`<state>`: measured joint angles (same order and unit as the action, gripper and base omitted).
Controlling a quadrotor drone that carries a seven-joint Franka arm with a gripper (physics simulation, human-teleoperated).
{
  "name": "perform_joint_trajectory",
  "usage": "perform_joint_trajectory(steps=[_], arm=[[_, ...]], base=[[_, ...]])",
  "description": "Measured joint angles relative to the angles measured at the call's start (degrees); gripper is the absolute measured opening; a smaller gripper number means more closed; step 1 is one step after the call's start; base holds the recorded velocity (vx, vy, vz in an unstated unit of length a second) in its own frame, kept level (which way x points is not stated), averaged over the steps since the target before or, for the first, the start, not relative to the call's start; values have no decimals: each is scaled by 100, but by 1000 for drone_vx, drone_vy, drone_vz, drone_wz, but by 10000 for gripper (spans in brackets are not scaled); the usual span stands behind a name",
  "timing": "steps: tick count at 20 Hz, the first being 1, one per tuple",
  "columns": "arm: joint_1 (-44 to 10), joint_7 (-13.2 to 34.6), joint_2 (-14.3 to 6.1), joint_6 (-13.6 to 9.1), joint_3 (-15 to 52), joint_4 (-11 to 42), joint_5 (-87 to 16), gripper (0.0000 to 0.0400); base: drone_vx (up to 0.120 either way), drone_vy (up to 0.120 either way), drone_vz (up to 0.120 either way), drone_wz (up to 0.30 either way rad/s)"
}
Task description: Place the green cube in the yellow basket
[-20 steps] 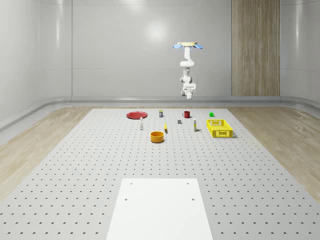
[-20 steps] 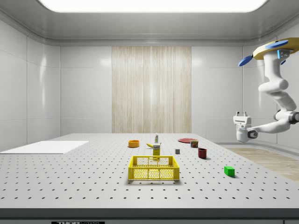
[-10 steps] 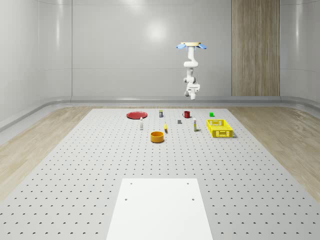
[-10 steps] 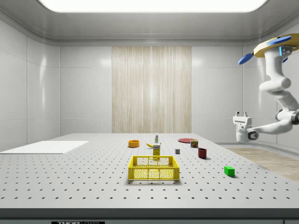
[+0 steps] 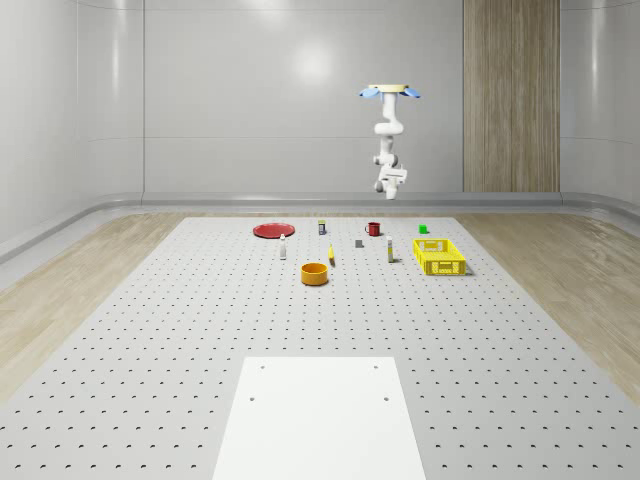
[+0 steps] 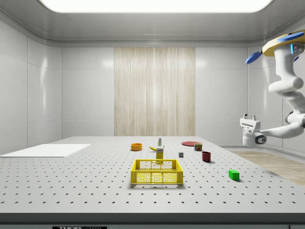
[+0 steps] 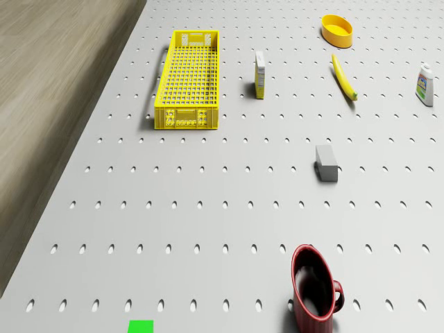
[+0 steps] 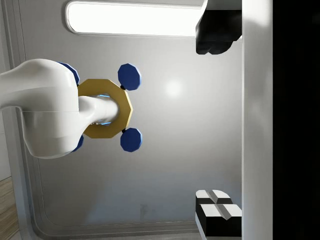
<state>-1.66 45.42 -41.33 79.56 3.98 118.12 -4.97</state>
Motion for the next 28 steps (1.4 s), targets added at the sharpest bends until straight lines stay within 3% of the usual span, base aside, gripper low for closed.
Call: perform_joint_trajectory(steps=[5,10,13,17,19,22,28], arm=[[-150,92,-34,35,482,93,-680,400],[-488,319,-132,106,1515,482,-2171,400],[-847,605,-275,181,2485,1109,-3658,400],[-1597,1323,-583,206,3943,2508,-6197,400],[-2122,1819,-751,89,4588,3232,-7458,400],[-3045,2582,-985,-264,5352,4030,-8980,400],[-4598,3661,-1398,-980,6231,4648,-10457,400]], base=[[104,120,0,0],[0,120,0,0],[93,120,0,0],[120,120,0,0],[0,120,0,0],[0,120,-80,0],[0,120,-120,0]])
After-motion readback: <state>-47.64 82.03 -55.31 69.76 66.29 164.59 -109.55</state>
